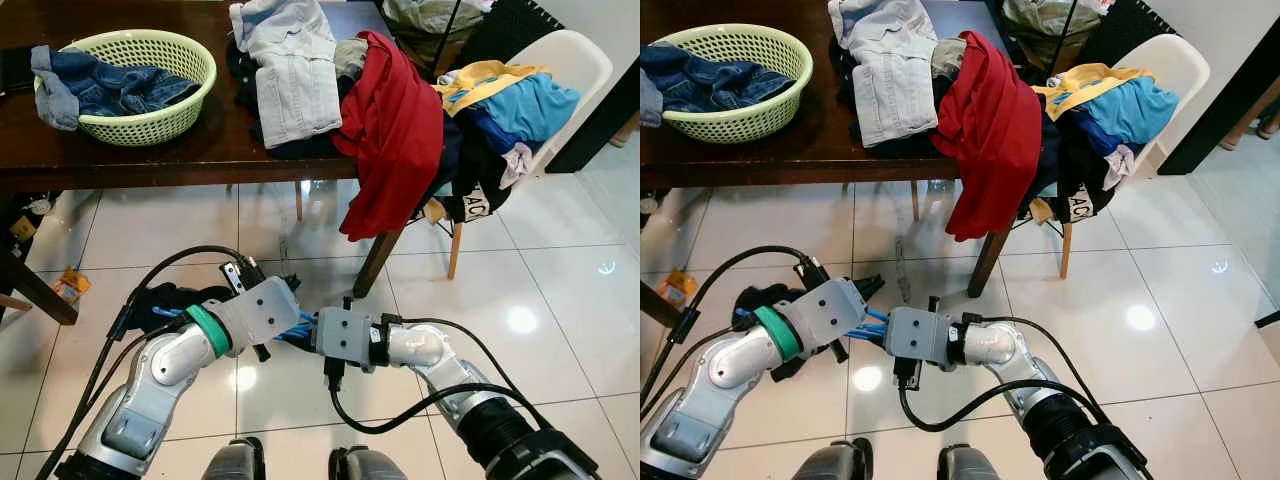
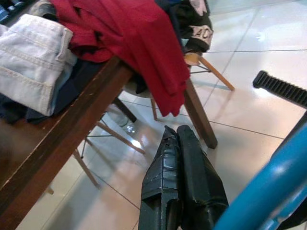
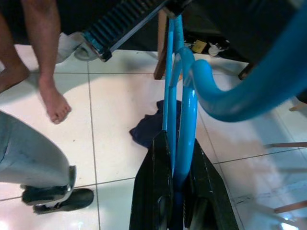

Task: Hang hanger

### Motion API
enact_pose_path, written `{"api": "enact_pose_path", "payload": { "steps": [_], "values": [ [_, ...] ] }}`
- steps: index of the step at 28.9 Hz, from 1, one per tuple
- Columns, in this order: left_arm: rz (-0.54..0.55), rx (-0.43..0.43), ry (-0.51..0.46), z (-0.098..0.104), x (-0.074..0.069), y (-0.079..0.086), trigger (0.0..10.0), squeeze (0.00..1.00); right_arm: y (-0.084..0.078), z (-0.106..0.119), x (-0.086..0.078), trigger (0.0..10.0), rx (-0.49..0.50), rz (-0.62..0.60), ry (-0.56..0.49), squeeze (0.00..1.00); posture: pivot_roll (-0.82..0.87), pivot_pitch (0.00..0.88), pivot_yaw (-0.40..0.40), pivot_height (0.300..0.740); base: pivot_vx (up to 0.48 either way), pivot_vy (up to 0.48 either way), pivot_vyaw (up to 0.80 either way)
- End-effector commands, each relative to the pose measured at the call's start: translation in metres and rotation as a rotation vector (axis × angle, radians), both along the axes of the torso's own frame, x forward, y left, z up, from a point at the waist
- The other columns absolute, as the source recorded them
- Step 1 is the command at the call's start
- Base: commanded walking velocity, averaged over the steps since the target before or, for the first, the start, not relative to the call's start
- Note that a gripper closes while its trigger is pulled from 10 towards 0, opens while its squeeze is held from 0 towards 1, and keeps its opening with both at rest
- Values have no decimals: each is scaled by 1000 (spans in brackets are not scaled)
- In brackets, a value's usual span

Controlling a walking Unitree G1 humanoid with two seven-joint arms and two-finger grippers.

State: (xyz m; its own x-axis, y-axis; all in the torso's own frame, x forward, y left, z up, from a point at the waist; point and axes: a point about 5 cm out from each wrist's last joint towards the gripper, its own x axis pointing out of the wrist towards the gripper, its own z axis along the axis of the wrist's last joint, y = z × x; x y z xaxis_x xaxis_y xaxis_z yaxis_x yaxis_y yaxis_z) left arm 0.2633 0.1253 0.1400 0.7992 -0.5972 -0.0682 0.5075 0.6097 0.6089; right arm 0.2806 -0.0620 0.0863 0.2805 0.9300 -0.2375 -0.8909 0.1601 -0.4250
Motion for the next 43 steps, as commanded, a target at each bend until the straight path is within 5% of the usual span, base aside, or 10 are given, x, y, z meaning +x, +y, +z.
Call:
{"api": "enact_pose_path", "payload": {
  "steps": [1,4,5,12,13,25,40,41,42,43],
  "values": [
    [52,-2,26,-6,4,5,10000,0,-1,4,3,0,17,-11,-4,0,57,81,-9,733,0,0,0],
    [72,4,35,-8,6,8,10000,0,-3,4,5,0,17,-24,-8,0,57,77,-5,733,0,0,0],
    [83,6,42,-9,6,11,10000,1000,-4,4,5,0,16,-30,-10,0,57,77,-5,733,0,0,0],
    [48,1,89,-12,1,12,10000,1000,-5,4,6,0,15,-43,-12,0,57,76,-5,733,0,0,0],
    [15,-5,107,-12,-4,9,10000,0,-5,4,8,0,17,-59,-14,0,59,76,-4,733,0,0,0],
    [-15,-29,102,-6,-19,12,10000,0,-30,-12,32,0,-24,-376,27,0,67,89,-7,733,0,0,0],
    [143,-117,162,-23,-10,15,10000,0,-60,0,51,0,413,-816,174,0,58,103,-7,733,0,0,0],
    [181,-153,169,-26,-7,13,10000,0,-58,1,50,3373,468,-842,181,0,57,103,-5,733,0,0,0],
    [181,-153,169,-26,-7,13,10000,0,-58,1,50,3373,468,-842,181,0,57,103,-5,733,0,0,0],
    [229,-183,177,-30,-4,13,10000,0,-56,1,47,10000,512,-870,182,0,52,105,-5,733,0,0,0]
  ]
}}
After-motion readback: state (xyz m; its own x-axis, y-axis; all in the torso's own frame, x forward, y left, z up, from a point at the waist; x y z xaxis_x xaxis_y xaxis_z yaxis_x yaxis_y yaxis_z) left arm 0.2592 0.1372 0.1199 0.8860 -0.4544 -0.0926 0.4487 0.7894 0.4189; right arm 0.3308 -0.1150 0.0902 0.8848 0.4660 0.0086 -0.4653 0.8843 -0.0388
